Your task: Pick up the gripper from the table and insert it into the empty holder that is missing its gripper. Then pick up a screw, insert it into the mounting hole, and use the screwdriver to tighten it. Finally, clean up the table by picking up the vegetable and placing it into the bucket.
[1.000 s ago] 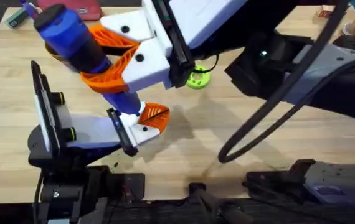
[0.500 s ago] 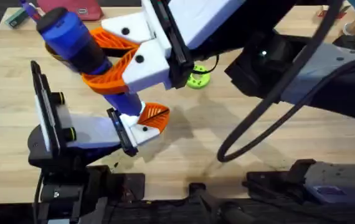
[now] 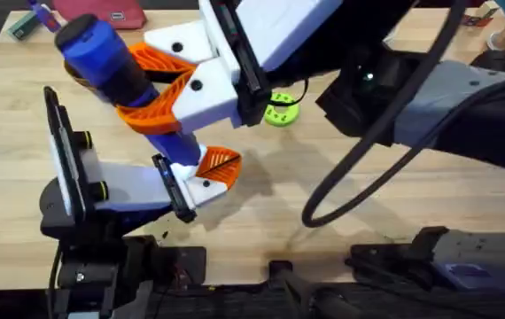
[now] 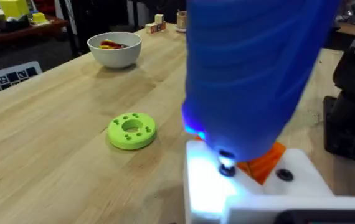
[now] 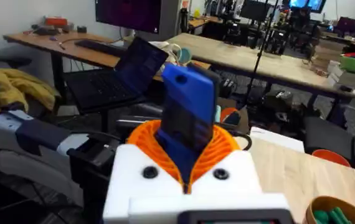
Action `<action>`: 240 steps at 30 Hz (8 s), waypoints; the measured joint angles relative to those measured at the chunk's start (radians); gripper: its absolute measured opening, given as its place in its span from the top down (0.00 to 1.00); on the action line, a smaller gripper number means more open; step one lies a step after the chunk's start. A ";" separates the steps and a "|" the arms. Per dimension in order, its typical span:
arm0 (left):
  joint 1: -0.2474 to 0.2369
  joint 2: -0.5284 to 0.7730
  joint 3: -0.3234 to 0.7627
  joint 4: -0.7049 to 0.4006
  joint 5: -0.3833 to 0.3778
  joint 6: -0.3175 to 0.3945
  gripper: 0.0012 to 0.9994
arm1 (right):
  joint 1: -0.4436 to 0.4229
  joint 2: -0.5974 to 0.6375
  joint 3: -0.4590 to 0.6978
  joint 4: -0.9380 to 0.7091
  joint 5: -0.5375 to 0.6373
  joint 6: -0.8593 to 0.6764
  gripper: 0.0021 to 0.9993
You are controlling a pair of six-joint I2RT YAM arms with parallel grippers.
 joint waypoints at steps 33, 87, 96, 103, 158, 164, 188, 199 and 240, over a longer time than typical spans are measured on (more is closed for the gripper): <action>0.000 0.000 0.000 0.000 0.000 0.000 0.99 | 0.000 0.019 -0.006 0.132 -0.018 0.024 0.98; 0.000 0.000 0.000 0.000 0.000 0.000 0.99 | -0.638 0.097 0.183 -1.451 1.022 -1.306 0.98; 0.000 0.000 0.000 0.000 0.000 0.000 0.99 | -0.637 0.323 0.183 -1.400 1.100 -1.362 0.94; 0.000 0.000 0.000 0.000 0.000 0.000 0.99 | -0.635 0.303 0.192 -1.360 1.137 -1.361 0.04; 0.196 0.859 0.934 -0.857 -0.674 0.038 0.01 | -0.667 -0.337 0.056 -1.587 1.134 0.260 0.01; 0.205 1.023 1.034 -0.920 -0.746 0.070 0.01 | -0.667 -0.362 0.051 -1.657 1.116 0.267 0.01; 0.033 1.740 1.180 -0.729 -1.094 0.168 0.01 | -0.667 -0.362 0.050 -1.720 1.111 0.251 0.01; 0.014 1.816 1.183 -0.661 -1.081 0.169 0.70 | -0.667 -0.362 0.050 -1.715 1.111 0.251 0.01; 0.242 1.863 1.730 -0.834 -1.202 0.041 0.97 | -0.667 -0.362 0.050 -1.689 1.111 0.250 0.01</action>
